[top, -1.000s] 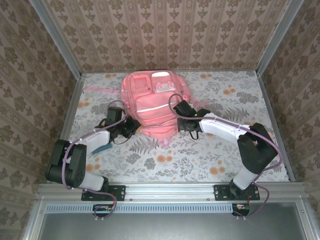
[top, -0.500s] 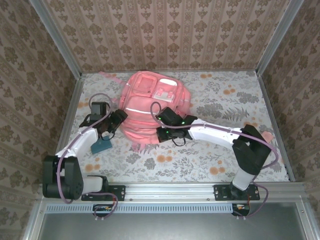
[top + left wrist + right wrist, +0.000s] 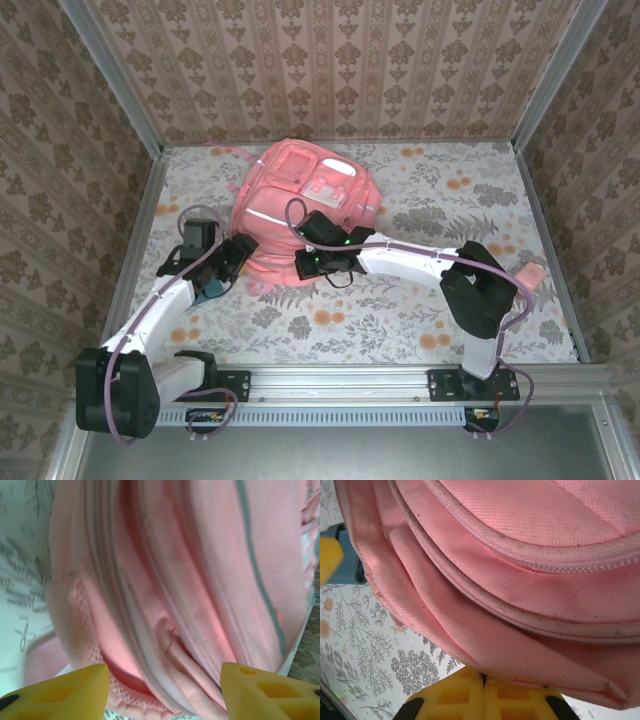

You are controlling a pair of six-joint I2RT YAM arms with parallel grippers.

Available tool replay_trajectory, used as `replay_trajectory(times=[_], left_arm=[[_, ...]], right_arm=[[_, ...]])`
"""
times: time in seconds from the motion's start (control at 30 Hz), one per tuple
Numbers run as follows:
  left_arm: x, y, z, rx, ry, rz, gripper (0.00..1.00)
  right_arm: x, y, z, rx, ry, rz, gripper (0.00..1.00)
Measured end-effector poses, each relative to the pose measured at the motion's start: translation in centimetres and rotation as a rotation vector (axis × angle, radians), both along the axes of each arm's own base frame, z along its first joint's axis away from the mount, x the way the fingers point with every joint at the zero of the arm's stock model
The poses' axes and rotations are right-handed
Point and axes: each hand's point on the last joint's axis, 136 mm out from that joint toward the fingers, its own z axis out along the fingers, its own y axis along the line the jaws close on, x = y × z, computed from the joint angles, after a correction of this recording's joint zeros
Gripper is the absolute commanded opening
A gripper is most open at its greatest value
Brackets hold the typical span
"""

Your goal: Pack the student bag

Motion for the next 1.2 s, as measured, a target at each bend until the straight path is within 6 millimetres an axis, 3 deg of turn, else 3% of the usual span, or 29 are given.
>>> replay_trajectory(times=[0.17,0.4,0.57,0.73,0.83,0.97,1.2], left_arm=[[-0.1,-1.1,-0.8,-0.030,0.027,0.001,0.47],[0.6,-2.0,-1.4,-0.044,0.032,0.002,0.41],[0.8,-2.0,-1.9,-0.039,0.040,0.015,0.29],[0.5,-1.5,-2.9,-0.028,0.051,0.041,0.09],[0.4,-1.4,-3.2,-0.025,0.053,0.044,0.00],[0.4,-1.5,-3.2,-0.025,0.047,0.044,0.00],[0.4,-1.2,-2.8,-0.025,0.028,0.049,0.00]], right_arm=[[-0.2,0.1,-0.3,-0.004,0.009,-0.001,0.00],[-0.4,0.3,-0.4,-0.005,0.008,0.003,0.00],[-0.4,0.2,-0.4,-0.021,-0.007,-0.003,0.00],[-0.2,-0.2,-0.6,-0.058,-0.035,-0.024,0.00],[-0.1,-1.4,-1.0,-0.112,-0.064,-0.055,0.00],[0.2,-4.4,-1.5,-0.207,-0.104,-0.120,0.00],[3.0,-12.0,-3.1,-0.350,-0.110,-0.285,0.00]])
